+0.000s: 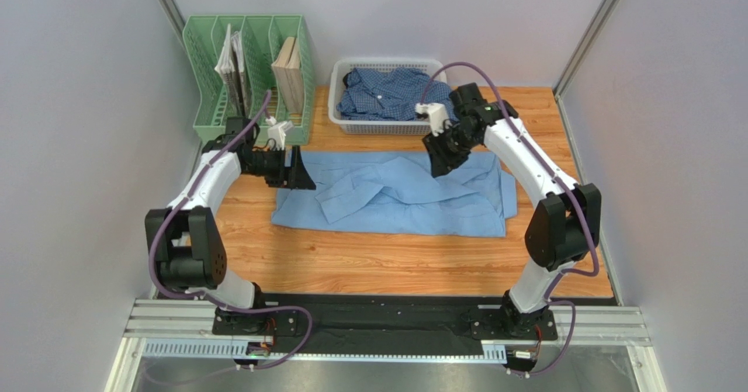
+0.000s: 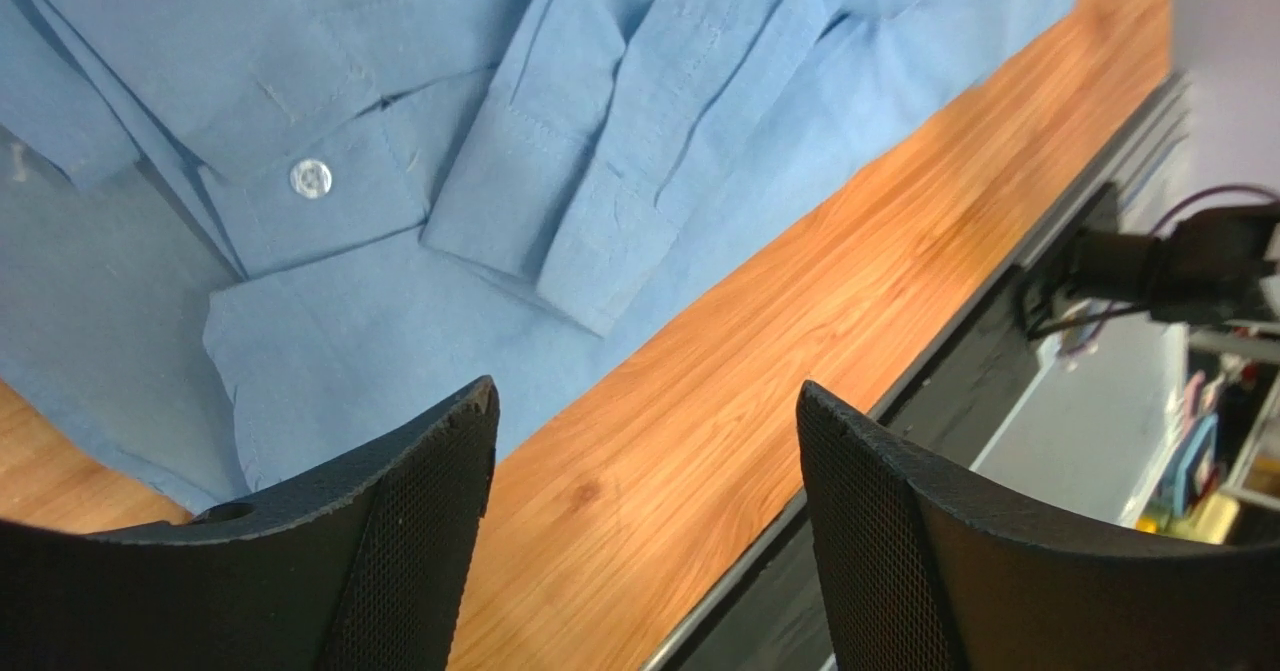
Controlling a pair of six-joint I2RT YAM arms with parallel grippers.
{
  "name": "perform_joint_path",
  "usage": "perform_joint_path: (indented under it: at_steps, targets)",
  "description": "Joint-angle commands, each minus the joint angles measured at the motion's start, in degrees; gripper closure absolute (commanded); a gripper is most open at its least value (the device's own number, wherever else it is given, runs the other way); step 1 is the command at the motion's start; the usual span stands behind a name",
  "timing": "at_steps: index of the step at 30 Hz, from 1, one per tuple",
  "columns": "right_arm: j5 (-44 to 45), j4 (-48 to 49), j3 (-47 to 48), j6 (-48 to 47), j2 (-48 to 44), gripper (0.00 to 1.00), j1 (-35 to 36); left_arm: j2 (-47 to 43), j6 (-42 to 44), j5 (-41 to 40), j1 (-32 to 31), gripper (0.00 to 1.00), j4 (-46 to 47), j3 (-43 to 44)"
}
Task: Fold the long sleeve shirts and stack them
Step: Fold the shirt
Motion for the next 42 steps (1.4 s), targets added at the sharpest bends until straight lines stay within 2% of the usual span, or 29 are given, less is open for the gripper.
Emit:
perform_joint_path:
  at_steps: [1, 4, 6, 14, 19, 27, 33, 34, 36, 39, 40, 42]
  targets:
    - [2.49, 2.92, -7.44, 1.43, 0.6, 0.64, -6.31, 5.61, 5.84, -6.26, -4.53, 0.19, -7.27, 2.96]
    - [4.06, 4.68, -10.77, 1.61, 1.39, 0.66, -10.1, 6.07, 4.96, -8.72, -4.81, 0.17, -5.89, 1.73]
    - [5.12, 5.82, -12.45, 1.7, 1.57, 0.66, -12.03, 7.03, 3.91, -5.92, -4.81, 0.18, -5.62, 1.38]
    - [7.76, 8.2, -18.51, 1.79, 3.15, 0.67, -15.9, 15.2, -1.89, -1.97, -4.81, 0.33, 0.79, 1.38]
    - [10.22, 8.47, -19.66, 1.44, 6.13, 0.67, -17.57, 20.29, -5.66, -1.16, -5.07, 0.35, 6.07, 3.13]
    - [12.15, 8.03, -19.23, 1.35, 12.55, 0.68, -18.19, 22.94, -9.45, -0.29, -7.26, 0.38, 10.02, 4.72]
    - [12.51, 7.59, -18.52, 1.44, 13.44, 0.68, -18.46, 23.38, -12.18, -0.99, -7.53, 0.54, 12.83, 4.63]
    - [12.59, 7.5, -18.61, 1.44, 13.61, 0.68, -18.63, 23.21, -12.18, -1.34, -7.53, 0.63, 12.84, 5.15]
    - [12.86, 7.59, -18.79, 1.26, 13.61, 0.68, -18.98, 22.77, -12.1, -2.31, -7.44, 0.71, 12.66, 5.6]
    - [13.38, 7.59, -18.87, 1.0, 13.7, 0.68, -19.77, 21.55, -10.43, -2.83, -7.44, 0.96, 10.57, 6.47]
    - [13.56, 7.5, -18.79, 0.91, 13.7, 0.68, -20.3, 20.93, -9.99, -3.01, -7.36, 1.0, 9.77, 7.0]
    - [14.26, 7.68, -18.79, 0.65, 13.7, 0.68, -20.83, 18.04, -8.06, -4.5, -7.36, 1.0, 7.05, 7.27]
